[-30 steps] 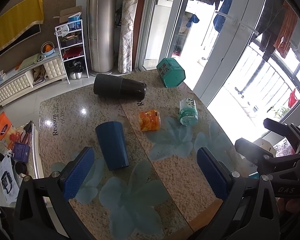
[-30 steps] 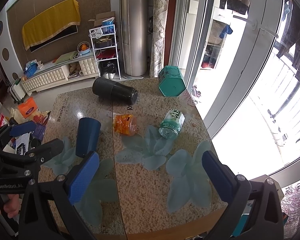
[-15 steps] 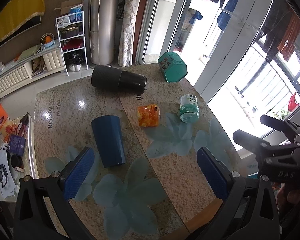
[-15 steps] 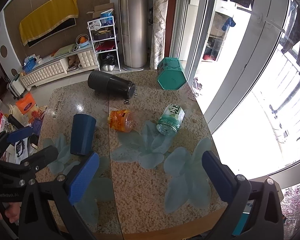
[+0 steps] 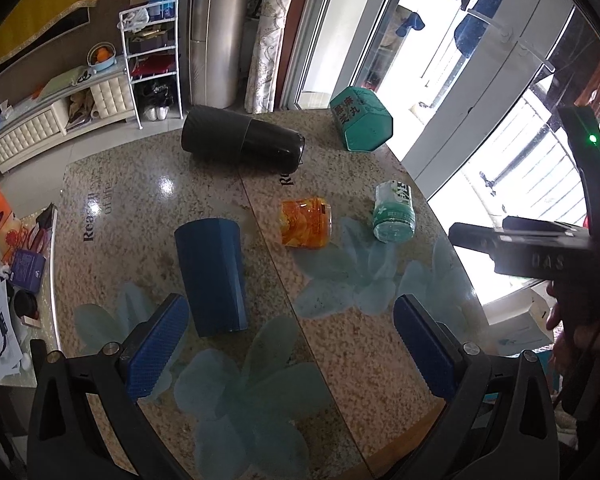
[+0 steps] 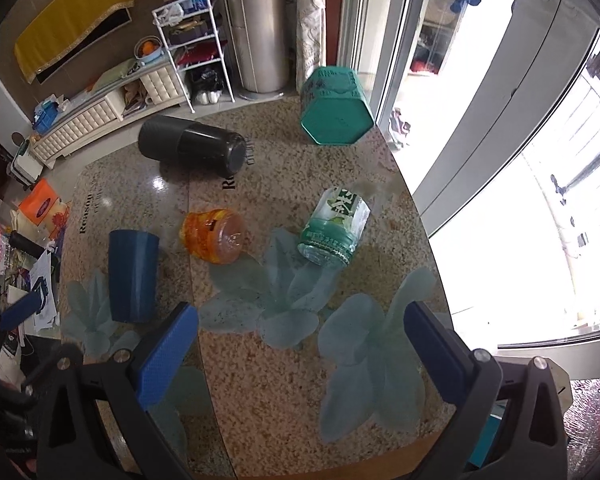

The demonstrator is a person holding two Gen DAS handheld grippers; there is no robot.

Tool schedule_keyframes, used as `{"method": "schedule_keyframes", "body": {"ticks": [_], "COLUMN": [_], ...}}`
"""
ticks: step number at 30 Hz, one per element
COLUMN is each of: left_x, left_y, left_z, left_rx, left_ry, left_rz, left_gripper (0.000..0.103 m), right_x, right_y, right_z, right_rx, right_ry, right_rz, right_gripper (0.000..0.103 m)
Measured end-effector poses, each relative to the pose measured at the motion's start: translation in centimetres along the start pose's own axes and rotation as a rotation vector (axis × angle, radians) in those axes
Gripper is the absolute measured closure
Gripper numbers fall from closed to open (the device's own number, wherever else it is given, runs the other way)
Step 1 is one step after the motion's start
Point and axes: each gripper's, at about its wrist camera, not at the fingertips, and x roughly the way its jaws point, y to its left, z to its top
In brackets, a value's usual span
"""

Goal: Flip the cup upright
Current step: 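Reach the right tool to the green-label bottle and close around it, then lift the bottle with the right tool and set it back down, opening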

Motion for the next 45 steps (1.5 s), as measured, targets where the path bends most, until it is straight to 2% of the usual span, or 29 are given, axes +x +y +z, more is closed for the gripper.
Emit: {"method": "schedule_keyframes", "body": {"ticks": [8,19,24,29,31,33,36,45], "left_x": [2.2,4.6,5.2,5.5,5.4,5.2,5.1,3.8], "left_y": [0.2,1.0,1.3,1.8,2.2,2.5,3.1,4.5], "left_z": [0.3,0.1,-0.2,-0.5,-0.7,-0.9,-1.2,-1.8], "left_rx": [-0.037,-0.100,-0.116,-0.140,-0.152,-0.165,-0.179,-0.190], "left_ry": [0.025,0.061,0.076,0.080,0.079,0.076,0.075,0.070], "left_rz": [0.010,0.057,0.068,0.077,0.082,0.086,0.096,0.095], "left_gripper": [0.000,0.000,0.000,0.000,0.000,0.000,0.000,0.000], "right_x": [3.9,11.9,14.4,16.6,17.4,17.8,17.7,13.6], "right_y": [-1.6,-4.0,-4.9,-5.3,-5.7,-5.9,-5.9,-3.5], "right_z": [3.1,6.9,8.0,8.3,8.2,7.9,7.6,5.4], "right_rx": [0.016,0.085,0.125,0.147,0.188,0.198,0.194,0.157], "right_ry": [0.090,0.263,0.334,0.418,0.453,0.486,0.489,0.460], "right_rz": [-0.002,0.012,0.009,-0.029,-0.016,-0.021,-0.024,0.070], "right_gripper": [0.000,0.000,0.000,0.000,0.011,0.037,0.040,0.041]}}
